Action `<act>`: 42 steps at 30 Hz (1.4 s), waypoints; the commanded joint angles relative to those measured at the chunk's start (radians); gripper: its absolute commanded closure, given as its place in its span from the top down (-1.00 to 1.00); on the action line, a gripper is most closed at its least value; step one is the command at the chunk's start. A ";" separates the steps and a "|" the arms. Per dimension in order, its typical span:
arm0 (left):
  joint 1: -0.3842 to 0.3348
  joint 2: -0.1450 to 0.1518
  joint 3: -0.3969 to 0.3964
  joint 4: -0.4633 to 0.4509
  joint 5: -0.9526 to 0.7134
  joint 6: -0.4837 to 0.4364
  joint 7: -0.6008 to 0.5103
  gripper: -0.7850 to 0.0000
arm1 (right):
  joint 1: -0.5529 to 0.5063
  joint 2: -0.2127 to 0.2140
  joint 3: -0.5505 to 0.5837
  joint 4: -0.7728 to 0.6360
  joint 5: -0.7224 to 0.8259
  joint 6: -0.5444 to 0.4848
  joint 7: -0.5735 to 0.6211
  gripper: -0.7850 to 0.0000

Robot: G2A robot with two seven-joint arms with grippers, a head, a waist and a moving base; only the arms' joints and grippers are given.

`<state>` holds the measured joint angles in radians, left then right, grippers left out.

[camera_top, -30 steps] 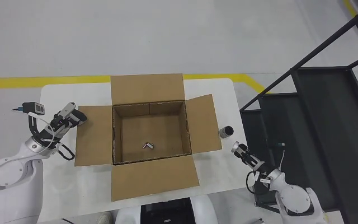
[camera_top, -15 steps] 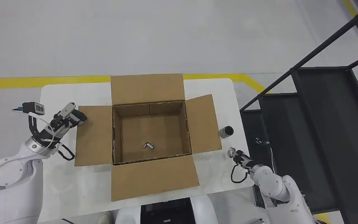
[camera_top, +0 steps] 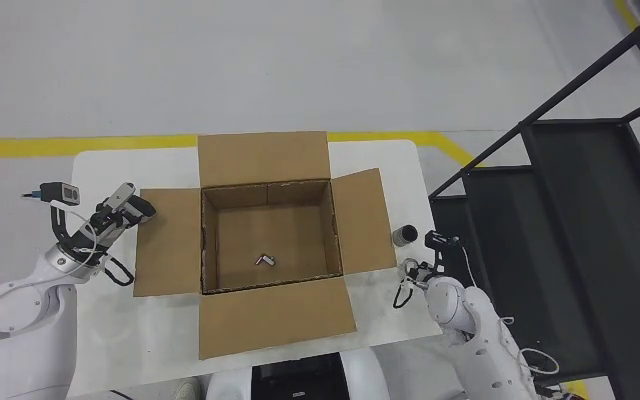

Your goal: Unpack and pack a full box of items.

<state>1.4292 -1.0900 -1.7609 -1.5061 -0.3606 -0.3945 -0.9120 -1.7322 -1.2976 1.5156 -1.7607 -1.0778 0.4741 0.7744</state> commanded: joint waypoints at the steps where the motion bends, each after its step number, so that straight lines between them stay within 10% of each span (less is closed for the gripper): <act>1: 0.000 0.000 0.000 0.000 0.000 0.000 0.000 1.00 | 0.017 0.000 -0.017 0.011 -0.042 0.031 0.026 -1.00; 7: 0.000 0.000 0.000 0.000 0.000 0.000 0.000 1.00 | 0.044 -0.002 -0.051 0.026 -0.087 0.058 0.063 -0.91; 11: 0.000 0.000 0.000 0.000 0.000 0.000 0.000 1.00 | 0.059 -0.005 -0.069 0.042 -0.110 0.081 0.081 0.87; 12: 0.000 0.000 0.000 0.000 0.000 0.000 0.000 1.00 | 0.063 -0.005 -0.070 0.048 -0.117 0.087 0.083 1.00; 29: 0.000 0.000 0.000 0.000 0.000 0.000 0.000 1.00 | -0.161 -0.007 -0.026 -0.337 -0.228 0.222 -0.026 1.00; 42: 0.000 0.000 0.000 0.000 0.000 0.000 0.000 1.00 | -0.270 -0.020 -0.101 -0.589 -0.200 0.004 -0.601 1.00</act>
<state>1.4292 -1.0900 -1.7609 -1.5061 -0.3606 -0.3945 -0.9120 -2.0137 -1.3184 1.4411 -2.3507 -1.2728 0.5371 0.2217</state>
